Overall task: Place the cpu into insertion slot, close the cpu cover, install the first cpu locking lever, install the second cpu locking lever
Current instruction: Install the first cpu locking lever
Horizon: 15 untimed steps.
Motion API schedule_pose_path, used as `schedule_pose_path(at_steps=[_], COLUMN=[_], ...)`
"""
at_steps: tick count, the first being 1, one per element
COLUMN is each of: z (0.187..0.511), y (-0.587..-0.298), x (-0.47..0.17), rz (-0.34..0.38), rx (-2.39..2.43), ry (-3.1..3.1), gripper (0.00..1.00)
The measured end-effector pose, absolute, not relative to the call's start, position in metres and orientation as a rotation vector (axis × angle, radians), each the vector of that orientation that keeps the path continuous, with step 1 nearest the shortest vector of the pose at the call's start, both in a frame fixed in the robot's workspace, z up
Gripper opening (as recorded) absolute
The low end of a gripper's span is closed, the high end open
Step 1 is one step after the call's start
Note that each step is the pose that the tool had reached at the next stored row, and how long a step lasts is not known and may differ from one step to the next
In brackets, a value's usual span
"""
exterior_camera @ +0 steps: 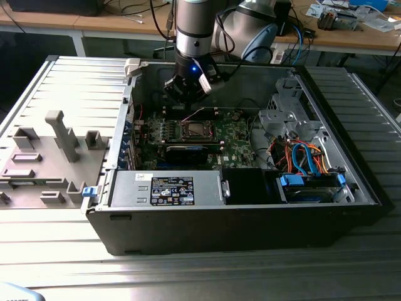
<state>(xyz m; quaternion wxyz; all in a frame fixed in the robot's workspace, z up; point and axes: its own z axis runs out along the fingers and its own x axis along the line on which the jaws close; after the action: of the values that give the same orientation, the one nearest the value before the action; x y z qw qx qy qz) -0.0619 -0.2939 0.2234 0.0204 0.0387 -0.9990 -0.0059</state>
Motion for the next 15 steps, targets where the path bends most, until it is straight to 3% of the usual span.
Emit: schedule_pose_path(at_steps=[15], z=[0.214], y=[-0.294], x=[-0.047], rz=[-0.018], rx=[0.120], ry=[-3.098], gripper=[0.11])
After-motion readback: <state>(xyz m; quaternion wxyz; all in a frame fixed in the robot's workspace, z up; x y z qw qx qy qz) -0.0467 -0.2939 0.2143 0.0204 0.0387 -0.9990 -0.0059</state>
